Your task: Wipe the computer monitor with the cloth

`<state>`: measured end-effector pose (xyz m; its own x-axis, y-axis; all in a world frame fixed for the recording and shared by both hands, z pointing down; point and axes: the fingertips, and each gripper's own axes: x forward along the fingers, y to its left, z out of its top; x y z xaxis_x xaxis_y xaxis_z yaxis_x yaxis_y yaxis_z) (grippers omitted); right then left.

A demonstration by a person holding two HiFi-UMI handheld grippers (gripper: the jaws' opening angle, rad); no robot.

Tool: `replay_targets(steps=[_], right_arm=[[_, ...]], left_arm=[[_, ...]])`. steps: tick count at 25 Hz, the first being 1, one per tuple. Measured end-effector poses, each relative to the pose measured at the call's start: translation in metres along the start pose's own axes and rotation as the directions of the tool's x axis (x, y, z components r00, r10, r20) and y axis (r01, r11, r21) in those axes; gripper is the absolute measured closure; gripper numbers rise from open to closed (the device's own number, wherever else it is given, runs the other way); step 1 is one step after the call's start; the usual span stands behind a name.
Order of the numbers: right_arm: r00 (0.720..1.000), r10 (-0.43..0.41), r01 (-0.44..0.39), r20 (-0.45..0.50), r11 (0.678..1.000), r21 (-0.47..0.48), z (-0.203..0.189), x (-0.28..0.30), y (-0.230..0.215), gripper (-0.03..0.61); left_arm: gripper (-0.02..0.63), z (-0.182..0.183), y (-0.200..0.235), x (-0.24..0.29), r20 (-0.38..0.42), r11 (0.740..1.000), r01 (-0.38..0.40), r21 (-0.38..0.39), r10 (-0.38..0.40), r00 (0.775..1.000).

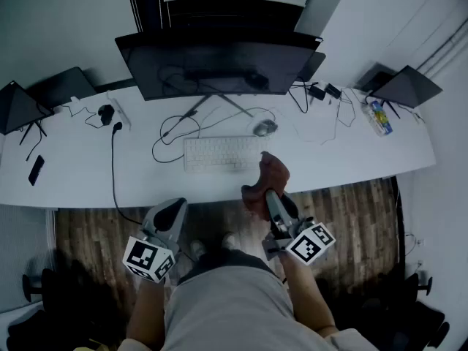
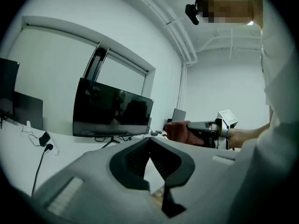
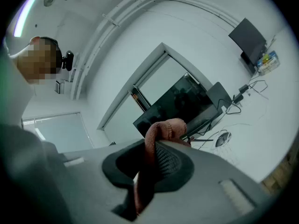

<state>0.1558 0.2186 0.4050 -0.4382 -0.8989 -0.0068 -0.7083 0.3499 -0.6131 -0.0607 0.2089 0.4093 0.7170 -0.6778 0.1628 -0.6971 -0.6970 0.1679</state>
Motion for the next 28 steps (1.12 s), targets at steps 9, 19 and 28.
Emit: replay_targets(steps=[9, 19, 28], right_arm=[[1.0, -0.009, 0.009, 0.002, 1.0, 0.028, 0.014, -0.011, -0.039, 0.529], [1.0, 0.017, -0.015, -0.011, 0.991, 0.135, 0.013, 0.018, -0.082, 0.529], [0.999, -0.036, 0.031, 0.014, 0.968, 0.25, 0.0, 0.098, -0.106, 0.529]], left_arm=[[0.604, -0.01, -0.012, 0.032, -0.046, 0.999, -0.038, 0.016, 0.039, 0.998], [0.604, -0.021, 0.01, 0.058, -0.078, 0.995, -0.103, 0.014, 0.104, 0.991], [0.604, -0.024, 0.089, 0.076, -0.106, 0.995, -0.096, -0.013, 0.094, 0.99]])
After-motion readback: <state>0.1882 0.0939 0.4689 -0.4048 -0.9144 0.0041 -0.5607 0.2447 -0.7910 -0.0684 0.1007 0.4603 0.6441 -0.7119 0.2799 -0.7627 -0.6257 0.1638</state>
